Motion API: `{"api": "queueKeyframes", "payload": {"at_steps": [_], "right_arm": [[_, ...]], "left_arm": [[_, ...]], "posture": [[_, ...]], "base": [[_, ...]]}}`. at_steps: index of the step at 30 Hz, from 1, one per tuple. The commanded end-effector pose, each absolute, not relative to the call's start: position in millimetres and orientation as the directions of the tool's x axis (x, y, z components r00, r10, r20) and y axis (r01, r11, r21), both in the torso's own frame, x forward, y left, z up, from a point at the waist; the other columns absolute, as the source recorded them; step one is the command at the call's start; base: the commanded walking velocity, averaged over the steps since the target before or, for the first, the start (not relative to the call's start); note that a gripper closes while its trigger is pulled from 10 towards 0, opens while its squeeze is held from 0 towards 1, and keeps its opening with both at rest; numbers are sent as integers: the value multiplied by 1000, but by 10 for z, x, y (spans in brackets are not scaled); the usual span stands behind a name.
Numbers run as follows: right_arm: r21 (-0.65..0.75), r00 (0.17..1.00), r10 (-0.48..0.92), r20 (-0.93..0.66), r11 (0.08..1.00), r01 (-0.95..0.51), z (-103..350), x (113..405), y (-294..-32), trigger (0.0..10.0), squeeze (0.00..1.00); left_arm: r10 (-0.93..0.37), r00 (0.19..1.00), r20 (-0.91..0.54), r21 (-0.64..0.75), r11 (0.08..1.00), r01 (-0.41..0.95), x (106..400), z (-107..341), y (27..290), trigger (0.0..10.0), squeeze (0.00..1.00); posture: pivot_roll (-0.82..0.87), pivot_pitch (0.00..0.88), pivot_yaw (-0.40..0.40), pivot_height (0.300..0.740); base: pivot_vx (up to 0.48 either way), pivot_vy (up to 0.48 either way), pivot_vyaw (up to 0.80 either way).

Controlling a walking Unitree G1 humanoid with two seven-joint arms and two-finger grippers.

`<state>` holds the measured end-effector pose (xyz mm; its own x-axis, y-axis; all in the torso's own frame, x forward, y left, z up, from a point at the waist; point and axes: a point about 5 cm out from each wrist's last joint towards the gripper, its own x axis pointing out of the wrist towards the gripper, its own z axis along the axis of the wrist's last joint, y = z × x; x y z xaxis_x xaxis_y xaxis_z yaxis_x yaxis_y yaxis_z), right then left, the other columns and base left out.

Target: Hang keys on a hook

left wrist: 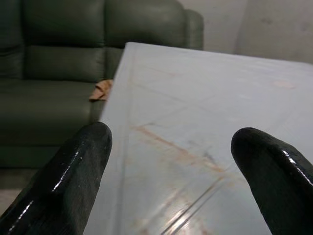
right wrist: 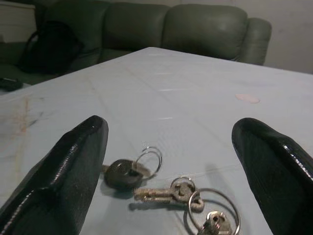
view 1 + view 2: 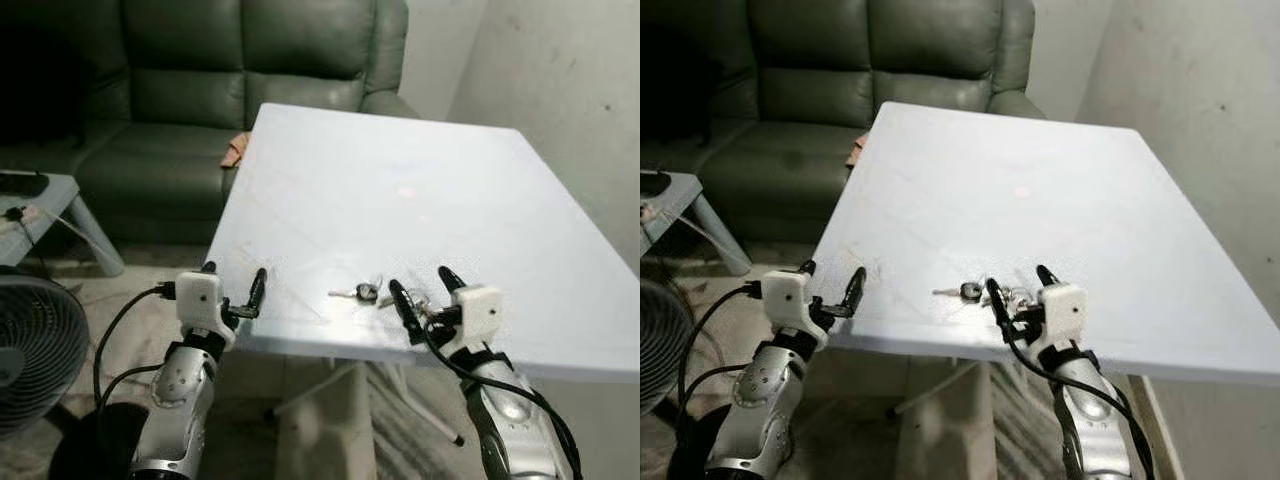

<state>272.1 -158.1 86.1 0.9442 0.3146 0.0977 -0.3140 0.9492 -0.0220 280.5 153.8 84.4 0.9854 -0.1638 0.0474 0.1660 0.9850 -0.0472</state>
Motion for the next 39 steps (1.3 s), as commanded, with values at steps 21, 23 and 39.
{"api": "queueKeyframes", "payload": {"at_steps": [21,23,39], "right_arm": [[-51,985,133,-110,989,-139,759,2878,-1667,10000,0],[-62,986,104,-133,992,-113,723,2876,-1692,10000,0],[-86,977,128,-170,986,-144,657,2760,-1735,4902,0]], "left_arm": [[-410,911,52,73,911,406,2586,826,1157,10000,0],[-433,900,49,91,899,428,2562,830,1121,10000,0],[-507,862,11,107,858,503,2452,760,980,10000,0]], "posture": [[-5,0,-44,740],[-5,0,-44,740],[-17,0,-35,740]], "base": [[0,0,0],[0,0,0],[0,0,0]]}}
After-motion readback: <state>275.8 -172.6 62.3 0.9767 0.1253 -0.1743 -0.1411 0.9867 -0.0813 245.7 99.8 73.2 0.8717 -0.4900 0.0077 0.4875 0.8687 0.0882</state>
